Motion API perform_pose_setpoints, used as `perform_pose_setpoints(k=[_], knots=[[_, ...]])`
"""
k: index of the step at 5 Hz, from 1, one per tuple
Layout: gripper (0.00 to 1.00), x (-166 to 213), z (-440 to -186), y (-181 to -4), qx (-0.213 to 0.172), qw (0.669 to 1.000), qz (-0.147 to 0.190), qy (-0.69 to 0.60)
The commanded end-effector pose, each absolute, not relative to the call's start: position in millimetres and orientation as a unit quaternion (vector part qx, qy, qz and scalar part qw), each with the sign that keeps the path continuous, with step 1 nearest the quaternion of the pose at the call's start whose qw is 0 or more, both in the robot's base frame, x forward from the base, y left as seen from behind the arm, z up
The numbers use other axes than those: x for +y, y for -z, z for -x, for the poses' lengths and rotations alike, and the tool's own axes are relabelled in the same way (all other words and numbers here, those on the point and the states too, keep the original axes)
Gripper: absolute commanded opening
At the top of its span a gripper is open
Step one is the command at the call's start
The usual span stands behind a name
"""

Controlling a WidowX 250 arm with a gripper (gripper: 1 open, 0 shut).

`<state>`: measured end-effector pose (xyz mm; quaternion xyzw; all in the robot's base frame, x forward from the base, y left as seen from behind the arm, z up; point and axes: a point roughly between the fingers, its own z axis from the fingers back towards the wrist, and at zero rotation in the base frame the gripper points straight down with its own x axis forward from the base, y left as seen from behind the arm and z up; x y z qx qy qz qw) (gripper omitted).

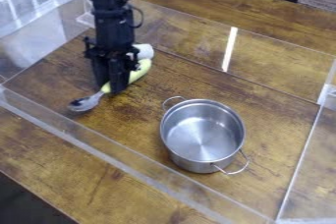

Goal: Move the green spoon to the right

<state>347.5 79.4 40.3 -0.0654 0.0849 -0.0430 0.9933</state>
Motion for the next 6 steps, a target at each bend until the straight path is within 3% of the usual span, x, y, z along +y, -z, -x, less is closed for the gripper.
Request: perform_pose_setpoints(k=[1, 3, 6], knots=[[0.00, 65, -364, -76.0, 0.043, 0.995, 0.057, 0.071], [0.00, 64, -364, -96.1, 0.044, 0.995, 0.058, 0.071], [0.00, 97, -354, -96.3, 0.050, 0.995, 0.063, 0.052]])
